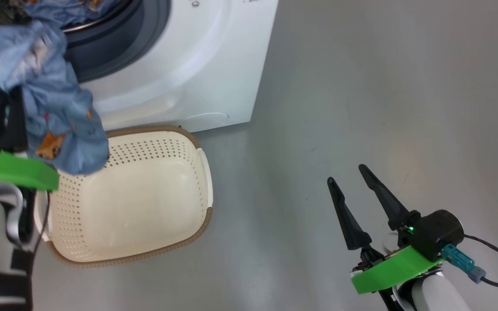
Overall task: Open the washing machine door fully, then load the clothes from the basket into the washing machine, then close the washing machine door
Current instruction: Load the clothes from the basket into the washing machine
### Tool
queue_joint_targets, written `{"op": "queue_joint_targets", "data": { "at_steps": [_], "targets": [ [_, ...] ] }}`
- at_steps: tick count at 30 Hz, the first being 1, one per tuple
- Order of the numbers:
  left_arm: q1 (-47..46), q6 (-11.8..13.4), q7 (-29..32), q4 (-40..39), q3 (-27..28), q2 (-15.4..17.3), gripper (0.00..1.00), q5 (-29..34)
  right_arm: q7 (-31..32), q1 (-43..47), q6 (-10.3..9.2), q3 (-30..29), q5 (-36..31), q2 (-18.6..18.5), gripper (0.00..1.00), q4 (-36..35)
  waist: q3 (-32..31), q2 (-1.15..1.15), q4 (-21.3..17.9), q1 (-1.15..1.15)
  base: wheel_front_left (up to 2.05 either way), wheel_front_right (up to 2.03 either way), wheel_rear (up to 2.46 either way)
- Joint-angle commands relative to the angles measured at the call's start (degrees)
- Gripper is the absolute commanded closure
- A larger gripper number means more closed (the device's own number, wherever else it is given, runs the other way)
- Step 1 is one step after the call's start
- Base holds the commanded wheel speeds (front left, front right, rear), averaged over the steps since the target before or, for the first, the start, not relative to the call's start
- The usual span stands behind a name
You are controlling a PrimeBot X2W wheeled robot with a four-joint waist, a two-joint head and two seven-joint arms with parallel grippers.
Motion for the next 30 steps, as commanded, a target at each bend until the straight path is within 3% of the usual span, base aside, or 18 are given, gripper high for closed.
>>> {"op": "queue_joint_targets", "data": {
  "at_steps": [1, 14, 30],
  "targets": [
    [-2.90, -0.21, 0.03, -0.32, 1.21, 2.84, 1.00, 0.61, -0.26, -1.19, 0.09, 1.61, -0.03, 0.35, 0.00, -1.13, 0.47, 0.00, -0.74, 0.00, 0.00, 0.00, 0.00],
    [-19.81, -1.12, 3.81, 11.48, -2.10, 7.52, 1.00, 0.44, -0.26, -2.18, 0.09, 2.67, 0.50, 0.68, 0.00, -1.02, 3.35, 0.00, -4.43, 0.00, 0.00, 0.00, 0.00],
    [-38.06, -1.37, 7.46, 22.74, -6.13, 9.71, 1.00, 1.14, -0.26, -3.40, 0.09, 2.99, 0.77, 1.53, 0.00, -2.44, 14.66, 0.00, -7.36, 0.00, 0.00, 0.00, 0.00]
  ]
}}
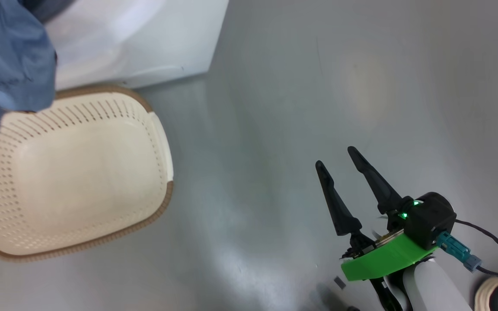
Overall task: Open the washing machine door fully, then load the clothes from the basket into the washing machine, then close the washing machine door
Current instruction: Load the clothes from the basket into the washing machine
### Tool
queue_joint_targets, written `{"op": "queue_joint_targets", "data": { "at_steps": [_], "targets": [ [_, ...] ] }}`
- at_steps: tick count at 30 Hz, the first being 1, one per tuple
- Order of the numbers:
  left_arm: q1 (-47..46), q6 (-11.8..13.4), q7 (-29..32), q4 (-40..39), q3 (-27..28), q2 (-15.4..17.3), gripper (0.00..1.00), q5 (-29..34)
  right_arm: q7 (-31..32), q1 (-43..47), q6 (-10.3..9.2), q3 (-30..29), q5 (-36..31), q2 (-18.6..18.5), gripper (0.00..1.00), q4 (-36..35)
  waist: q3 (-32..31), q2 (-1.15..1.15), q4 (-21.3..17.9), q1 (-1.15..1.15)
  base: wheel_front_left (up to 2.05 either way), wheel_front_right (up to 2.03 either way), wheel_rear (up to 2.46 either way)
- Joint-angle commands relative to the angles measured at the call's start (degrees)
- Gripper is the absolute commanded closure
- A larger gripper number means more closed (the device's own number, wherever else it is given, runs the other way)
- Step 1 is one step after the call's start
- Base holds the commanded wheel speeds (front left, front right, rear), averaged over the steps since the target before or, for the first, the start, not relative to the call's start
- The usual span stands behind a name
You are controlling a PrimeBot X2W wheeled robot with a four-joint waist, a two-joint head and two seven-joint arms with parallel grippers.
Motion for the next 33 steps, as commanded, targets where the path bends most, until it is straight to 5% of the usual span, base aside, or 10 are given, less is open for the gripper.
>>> {"op": "queue_joint_targets", "data": {
  "at_steps": [1, 12, 18, 24, 27, 31, 32, 33],
  "targets": [
    [-2.71, -0.10, 0.73, -0.06, 0.20, 3.06, 1.00, 0.80, -0.26, -0.06, 0.09, 1.44, 0.58, 0.24, 0.00, -1.62, 3.61, 0.00, -1.10, 0.00, 0.00, 0.00, 0.00],
    [-12.53, -0.24, 3.47, 7.92, -2.78, 3.21, 1.00, 0.49, -0.26, -0.21, 0.09, 2.01, 1.03, 0.68, 0.00, -2.38, 8.16, 0.00, -0.96, 0.00, 0.00, 0.00, 0.00],
    [-17.02, 0.84, -0.84, 8.08, -5.53, 3.73, 1.00, 3.40, -0.26, -0.35, 0.09, 2.55, 1.24, 0.75, 0.00, -2.39, 9.86, 0.00, -0.95, 0.00, 0.00, 0.00, 0.00],
    [-20.63, 4.92, -7.45, 1.50, -8.30, 4.41, 1.00, 7.77, -0.26, -0.60, 0.09, 3.57, 1.90, 0.81, 0.00, -2.45, 11.19, 0.00, -1.69, 0.00, 0.00, 0.00, 0.00],
    [-19.85, 5.62, -7.53, -6.70, -8.70, 5.40, 1.00, 8.85, -0.26, -0.73, 0.09, 3.69, 2.28, 0.82, 0.00, -2.60, 11.89, 0.00, -2.06, 0.00, 0.00, 0.00, 0.00],
    [-15.98, 5.50, -7.55, -7.24, -7.40, 5.47, 1.00, 6.92, -0.26, -1.07, 0.09, 3.63, 2.57, 0.83, 0.00, -2.35, 11.89, 0.00, -2.04, 0.00, 0.00, 0.00, 0.00],
    [-15.42, 5.48, -7.55, -6.68, -7.02, 5.28, 0.91, 6.37, -0.26, -1.14, 0.09, 3.66, 2.62, 0.83, 0.00, -2.30, 11.75, 0.00, -1.94, 0.00, 0.00, 0.00, 0.00],
    [-14.78, 5.37, -7.55, -5.28, -6.67, 5.04, 0.69, 5.72, -0.26, -1.21, 0.09, 3.69, 2.64, 0.83, 0.00, -2.23, 11.59, 0.00, -1.84, 0.00, 0.00, 0.00, 0.00]
  ]
}}
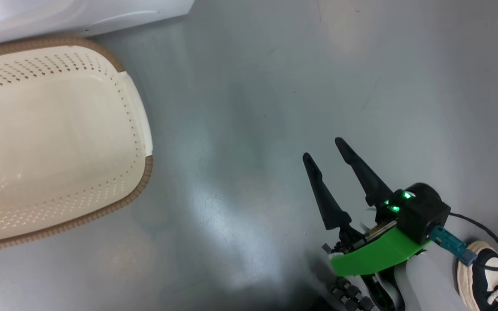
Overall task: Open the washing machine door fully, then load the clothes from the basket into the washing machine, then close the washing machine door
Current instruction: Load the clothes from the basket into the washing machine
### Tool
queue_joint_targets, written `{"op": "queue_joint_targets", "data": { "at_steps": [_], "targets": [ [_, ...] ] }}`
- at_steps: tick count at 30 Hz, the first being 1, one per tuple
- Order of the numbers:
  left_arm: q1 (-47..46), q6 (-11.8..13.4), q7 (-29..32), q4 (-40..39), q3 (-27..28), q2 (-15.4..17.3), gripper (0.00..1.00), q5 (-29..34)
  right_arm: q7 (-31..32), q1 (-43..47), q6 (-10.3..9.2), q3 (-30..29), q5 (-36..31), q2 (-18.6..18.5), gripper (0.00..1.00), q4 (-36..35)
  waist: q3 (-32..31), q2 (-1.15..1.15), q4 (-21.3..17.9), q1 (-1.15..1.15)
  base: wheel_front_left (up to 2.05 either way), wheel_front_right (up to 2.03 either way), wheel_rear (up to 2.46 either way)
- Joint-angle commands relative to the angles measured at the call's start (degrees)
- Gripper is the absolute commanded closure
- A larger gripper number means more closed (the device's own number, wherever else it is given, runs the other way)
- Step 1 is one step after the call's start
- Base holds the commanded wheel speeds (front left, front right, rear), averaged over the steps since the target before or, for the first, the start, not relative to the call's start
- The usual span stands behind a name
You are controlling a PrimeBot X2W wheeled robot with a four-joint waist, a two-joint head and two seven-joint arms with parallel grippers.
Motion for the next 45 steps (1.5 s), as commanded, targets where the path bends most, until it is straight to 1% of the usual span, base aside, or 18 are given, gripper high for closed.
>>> {"op": "queue_joint_targets", "data": {
  "at_steps": [1, 2, 4, 19, 26, 29, 36, 45],
  "targets": [
    [0.73, -0.21, -0.27, 0.24, 1.18, 1.88, 0.51, -0.99, -0.26, 0.60, 0.09, 1.19, 0.67, 0.06, 0.00, -1.01, -0.29, 0.00, 0.28, 0.00, 0.00, 0.00, 0.00],
    [0.57, -0.17, -0.27, 0.81, 1.49, 1.62, 0.00, -1.41, -0.26, 0.49, 0.09, 1.14, 0.66, 0.06, 0.00, -0.99, -0.30, 0.00, 0.41, 0.00, 0.00, 0.00, 0.00],
    [0.72, -0.54, -0.27, 3.35, 1.57, 1.10, 0.00, -2.04, -0.26, 0.24, 0.09, 1.00, 0.49, 0.06, 0.00, -0.93, -0.55, 0.00, 0.75, 0.00, 0.00, 0.00, 0.00],
    [2.02, -0.64, -0.28, 10.31, 2.26, -1.66, 0.00, -4.16, -0.26, -0.96, 0.09, 0.12, 0.18, 0.07, 0.00, -0.08, -4.92, 0.00, 2.62, 0.00, 0.00, 0.00, 0.00],
    [4.96, -0.50, -0.28, 10.43, 3.05, -2.87, 0.00, -5.27, -0.26, -1.17, 0.09, -0.74, 0.11, 0.07, 0.00, 0.30, -7.19, 0.00, 3.72, 0.00, 0.00, 0.00, 0.00],
    [5.92, 0.18, -0.28, 10.42, 3.85, -3.75, 0.00, -6.02, -0.26, -1.41, 0.09, -1.07, 0.00, 0.07, 0.00, 0.21, -7.76, 0.00, 4.38, 0.00, 0.00, 0.00, 0.00],
    [11.84, 0.01, -0.28, 6.38, 4.58, -5.51, 0.00, -6.54, -0.26, -1.38, 0.09, -2.61, -0.58, 0.07, 0.00, -0.08, -10.01, 0.00, 6.42, 0.00, 0.00, 0.00, 0.00],
    [25.46, -0.32, -0.28, -2.93, 7.48, -7.12, 0.00, -7.66, -0.26, 0.92, 0.09, -4.29, -1.45, 0.07, 0.00, 0.10, -14.44, 0.00, 8.91, 0.00, 0.00, 0.00, 0.00]
  ]
}}
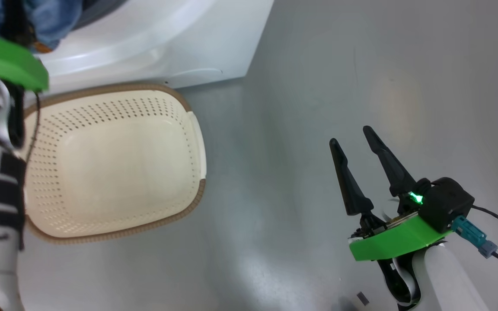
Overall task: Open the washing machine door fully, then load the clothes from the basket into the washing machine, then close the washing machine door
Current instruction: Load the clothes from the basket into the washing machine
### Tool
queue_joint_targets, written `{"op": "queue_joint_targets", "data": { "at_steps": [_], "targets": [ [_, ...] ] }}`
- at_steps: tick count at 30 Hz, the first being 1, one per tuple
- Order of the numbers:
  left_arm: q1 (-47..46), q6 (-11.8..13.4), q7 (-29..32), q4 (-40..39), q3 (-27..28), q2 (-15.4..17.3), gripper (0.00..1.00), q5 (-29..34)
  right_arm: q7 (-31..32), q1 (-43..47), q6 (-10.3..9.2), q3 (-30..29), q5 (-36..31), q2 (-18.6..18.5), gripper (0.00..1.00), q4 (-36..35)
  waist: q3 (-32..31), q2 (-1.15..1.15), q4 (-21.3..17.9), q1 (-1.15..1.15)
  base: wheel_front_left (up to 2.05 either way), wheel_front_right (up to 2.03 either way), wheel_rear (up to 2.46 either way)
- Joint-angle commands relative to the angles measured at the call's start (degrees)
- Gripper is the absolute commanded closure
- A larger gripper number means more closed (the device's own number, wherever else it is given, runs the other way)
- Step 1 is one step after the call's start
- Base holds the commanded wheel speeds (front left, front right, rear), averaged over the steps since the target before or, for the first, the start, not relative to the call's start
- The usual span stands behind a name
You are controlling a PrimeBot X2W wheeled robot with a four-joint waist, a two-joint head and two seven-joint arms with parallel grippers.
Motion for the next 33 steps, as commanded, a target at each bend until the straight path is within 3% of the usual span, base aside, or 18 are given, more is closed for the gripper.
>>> {"op": "queue_joint_targets", "data": {
  "at_steps": [1, 11, 21, 33],
  "targets": [
    [2.95, 0.08, -0.29, -3.05, 1.55, 2.10, 0.00, -0.26, -0.26, 2.27, 0.09, 0.87, -0.33, 0.16, 0.00, -1.20, -2.01, 0.00, 1.56, 0.00, 0.00, 0.00, 0.00],
    [19.41, 0.33, -0.29, -16.07, 5.75, 1.04, 0.00, -0.76, -0.26, 4.33, 0.09, 0.83, -0.60, 0.16, 0.00, -1.11, -5.31, 0.00, 2.68, 0.00, 0.00, 0.00, 0.00],
    [36.69, 2.79, -0.29, -31.69, 13.52, -1.88, 0.00, -2.42, -0.26, 4.63, 0.09, 1.24, -0.39, 0.16, 0.00, -1.29, -6.10, 0.00, 2.52, 0.00, 0.00, 0.00, 0.00],
    [51.39, 3.54, -0.29, -43.03, 15.56, -4.73, 0.00, -0.03, -0.26, 4.22, 0.09, 1.56, -0.14, 0.12, 0.00, -0.96, -6.31, 0.00, 2.20, 0.00, 0.00, 0.00, 0.00]
  ]
}}
